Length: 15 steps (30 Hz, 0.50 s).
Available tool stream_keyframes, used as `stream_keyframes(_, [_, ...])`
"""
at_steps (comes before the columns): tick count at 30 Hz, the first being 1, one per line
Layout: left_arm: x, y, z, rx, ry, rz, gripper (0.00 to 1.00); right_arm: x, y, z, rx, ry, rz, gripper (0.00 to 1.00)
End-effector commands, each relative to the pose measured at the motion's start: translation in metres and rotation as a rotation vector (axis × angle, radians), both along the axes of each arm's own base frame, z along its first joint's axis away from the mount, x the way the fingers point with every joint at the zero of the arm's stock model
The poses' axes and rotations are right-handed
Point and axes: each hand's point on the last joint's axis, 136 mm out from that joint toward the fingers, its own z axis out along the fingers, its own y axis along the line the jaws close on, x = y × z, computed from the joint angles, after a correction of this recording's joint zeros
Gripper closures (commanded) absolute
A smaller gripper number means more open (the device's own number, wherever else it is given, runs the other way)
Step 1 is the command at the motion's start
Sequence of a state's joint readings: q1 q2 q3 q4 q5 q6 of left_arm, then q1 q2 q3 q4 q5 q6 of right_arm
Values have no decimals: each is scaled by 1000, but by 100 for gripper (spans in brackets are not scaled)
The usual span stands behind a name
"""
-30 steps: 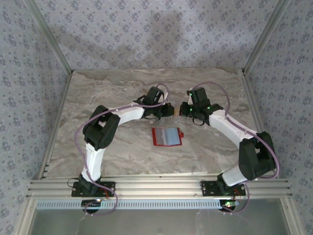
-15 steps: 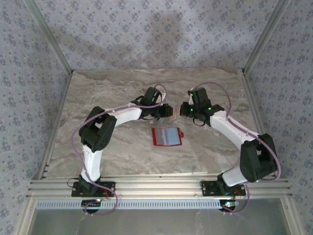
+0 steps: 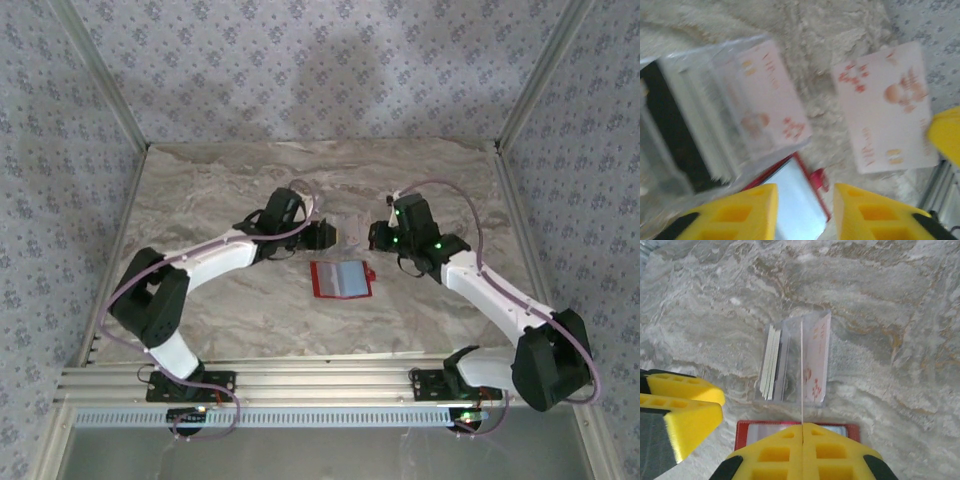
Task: Put the credit cards into the card holder
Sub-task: Pick up the credit card from the storage box, then insert the credit card into the card slot.
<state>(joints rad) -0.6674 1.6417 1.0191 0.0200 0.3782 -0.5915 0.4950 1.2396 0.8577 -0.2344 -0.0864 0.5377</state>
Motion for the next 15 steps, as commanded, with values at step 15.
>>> stream_keyframes(15, [-31, 42, -41, 409, -127, 108, 60, -48, 54, -49, 11, 46, 165, 100])
